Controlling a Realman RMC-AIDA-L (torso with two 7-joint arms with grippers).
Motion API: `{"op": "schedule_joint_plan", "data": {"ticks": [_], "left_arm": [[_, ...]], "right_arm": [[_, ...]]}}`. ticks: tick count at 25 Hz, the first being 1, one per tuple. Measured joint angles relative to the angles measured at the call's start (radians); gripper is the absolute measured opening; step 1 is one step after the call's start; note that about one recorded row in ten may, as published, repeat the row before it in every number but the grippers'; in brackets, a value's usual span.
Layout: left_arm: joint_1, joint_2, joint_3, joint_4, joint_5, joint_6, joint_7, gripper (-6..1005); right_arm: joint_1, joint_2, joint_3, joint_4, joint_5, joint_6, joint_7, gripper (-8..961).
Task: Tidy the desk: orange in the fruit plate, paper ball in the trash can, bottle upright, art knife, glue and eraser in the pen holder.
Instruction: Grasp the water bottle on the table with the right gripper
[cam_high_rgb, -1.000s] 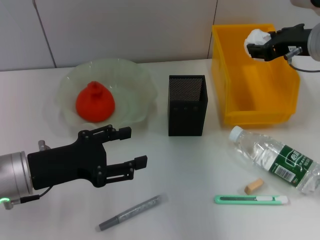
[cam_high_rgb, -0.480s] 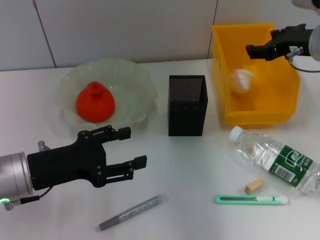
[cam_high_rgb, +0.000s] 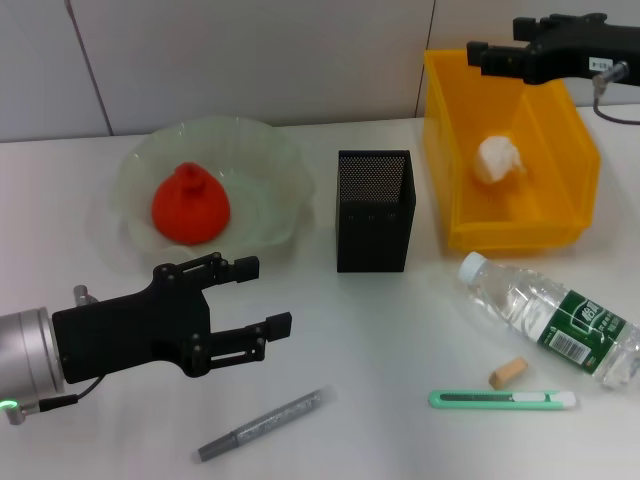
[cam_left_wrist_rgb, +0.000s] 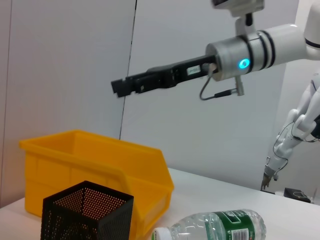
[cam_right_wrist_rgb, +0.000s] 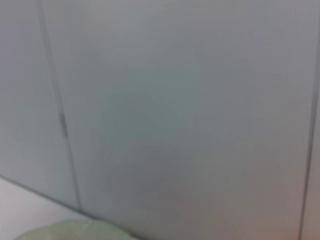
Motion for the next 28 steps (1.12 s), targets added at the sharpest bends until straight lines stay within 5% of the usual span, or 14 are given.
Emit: {"op": "schedule_joint_plan", "data": {"ticks": [17,28], "left_arm": [[0.0,0.0,0.0,-0.026,-0.02,0.007,0.0,791],[0.002,0.001,-0.001,-0.028,-0.025,0.011,0.0,790]], "right_arm": [[0.079,-0.048,0.138,0.136,-0.239,-0.6,0.238,734],[0.134,-0.06,0.155,0.139,-0.453,-0.776,0.288,737]]}}
